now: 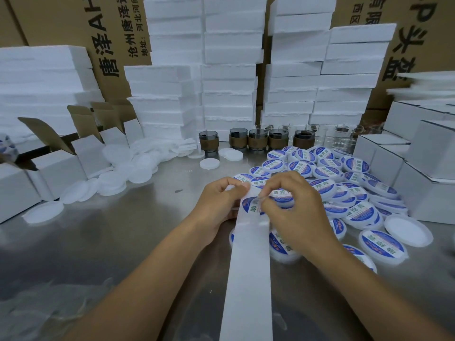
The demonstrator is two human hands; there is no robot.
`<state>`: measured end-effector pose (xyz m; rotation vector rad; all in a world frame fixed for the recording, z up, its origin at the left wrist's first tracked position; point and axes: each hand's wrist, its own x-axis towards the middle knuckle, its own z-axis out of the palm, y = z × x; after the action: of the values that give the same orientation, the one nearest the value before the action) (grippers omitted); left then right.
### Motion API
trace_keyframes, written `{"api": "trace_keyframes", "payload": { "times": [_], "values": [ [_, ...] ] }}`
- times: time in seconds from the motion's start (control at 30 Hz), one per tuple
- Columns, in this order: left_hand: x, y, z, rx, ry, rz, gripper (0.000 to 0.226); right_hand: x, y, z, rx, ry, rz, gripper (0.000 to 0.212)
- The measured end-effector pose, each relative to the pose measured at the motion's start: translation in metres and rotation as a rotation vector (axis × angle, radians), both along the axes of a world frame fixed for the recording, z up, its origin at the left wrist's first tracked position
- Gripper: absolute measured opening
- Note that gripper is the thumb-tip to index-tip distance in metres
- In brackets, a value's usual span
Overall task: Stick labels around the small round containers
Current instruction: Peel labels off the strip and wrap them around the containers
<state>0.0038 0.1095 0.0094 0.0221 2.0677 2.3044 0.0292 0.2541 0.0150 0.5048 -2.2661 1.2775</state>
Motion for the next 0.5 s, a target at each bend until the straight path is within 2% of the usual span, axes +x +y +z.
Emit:
{"api": "trace_keyframes", "payload": {
  "times": [0.1,0.17,0.33,0.5],
  "values": [
    [0.001,0.001,0.0,0.025,0.007,0.037,0.017,-0.001,0.002,0.007,-0.305,-0.08,0.052,0.023],
    [0.001,0.002,0.001,0.028,0.016,0.057,0.016,0.001,0.004,0.01,-0.392,-0.052,0.075,0.023],
    [0.001,0.002,0.0,0.021,0.035,0.039,0.016,0.009,-0.006,0.003,-0.244,-0.063,0.24,0.046],
    [0.0,0.002,0.003,0.047,0.04,0.048,0.021,0.005,-0.007,-0.007,-0.073,-0.154,0.266,0.057]
  ]
}}
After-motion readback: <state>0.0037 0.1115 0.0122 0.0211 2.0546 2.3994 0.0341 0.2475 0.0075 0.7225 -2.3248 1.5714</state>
